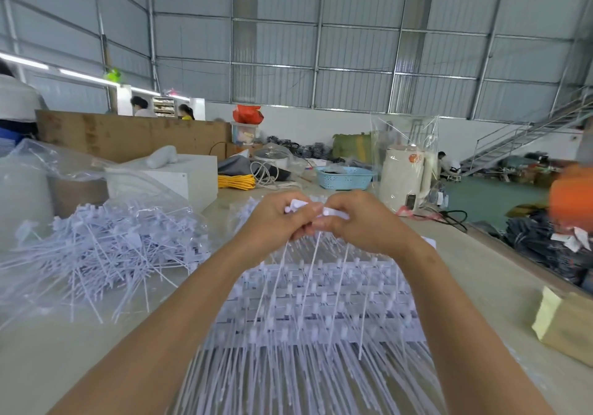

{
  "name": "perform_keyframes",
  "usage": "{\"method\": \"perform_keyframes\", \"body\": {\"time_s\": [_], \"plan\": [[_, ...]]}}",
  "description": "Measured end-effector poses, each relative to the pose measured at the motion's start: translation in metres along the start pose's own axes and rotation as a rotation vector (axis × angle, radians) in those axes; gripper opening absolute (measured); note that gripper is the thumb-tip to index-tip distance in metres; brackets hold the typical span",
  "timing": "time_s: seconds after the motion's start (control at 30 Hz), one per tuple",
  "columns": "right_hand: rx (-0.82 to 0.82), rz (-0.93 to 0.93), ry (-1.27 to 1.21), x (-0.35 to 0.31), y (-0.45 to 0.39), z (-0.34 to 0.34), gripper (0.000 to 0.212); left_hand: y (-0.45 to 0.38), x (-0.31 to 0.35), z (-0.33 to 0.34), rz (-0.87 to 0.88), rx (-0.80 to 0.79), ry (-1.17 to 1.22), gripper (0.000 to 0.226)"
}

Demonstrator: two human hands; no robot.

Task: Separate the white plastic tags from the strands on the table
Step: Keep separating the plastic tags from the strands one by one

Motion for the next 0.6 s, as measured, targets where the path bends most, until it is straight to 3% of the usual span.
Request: {"method": "perform_keyframes", "body": {"time_s": [0.1,0.23,0.4,0.6], "plan": [[-0.007,-0.022,-0.017,-0.002,0.001,0.001,0.024,0.001,-0.001,-0.001,-0.037,0.036,-0.060,0.030],[-0.008,-0.099,-0.023,-0.009,0.001,0.003,0.015,0.003,-0.002,-0.004,-0.096,0.023,0.064,0.032],[-0.009,-0.077,0.077,-0.009,0.002,0.002,0.016,0.005,0.001,-0.003,-0.173,0.077,-0.076,0.030],[0.022,-0.095,0.235,-0.027,0.003,-0.001,0.020,0.005,-0.010,-0.001,-0.343,-0.166,0.410,0.037]]}}
Point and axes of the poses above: each hand's wrist, its own y-axis away from the middle knuckle, its own z-axis out of the palm, x = y × z, the point moved 6 cm from there along -y, towards the middle knuckle, and after that the axes turned 15 degrees about -x, right-handed, at the moved point
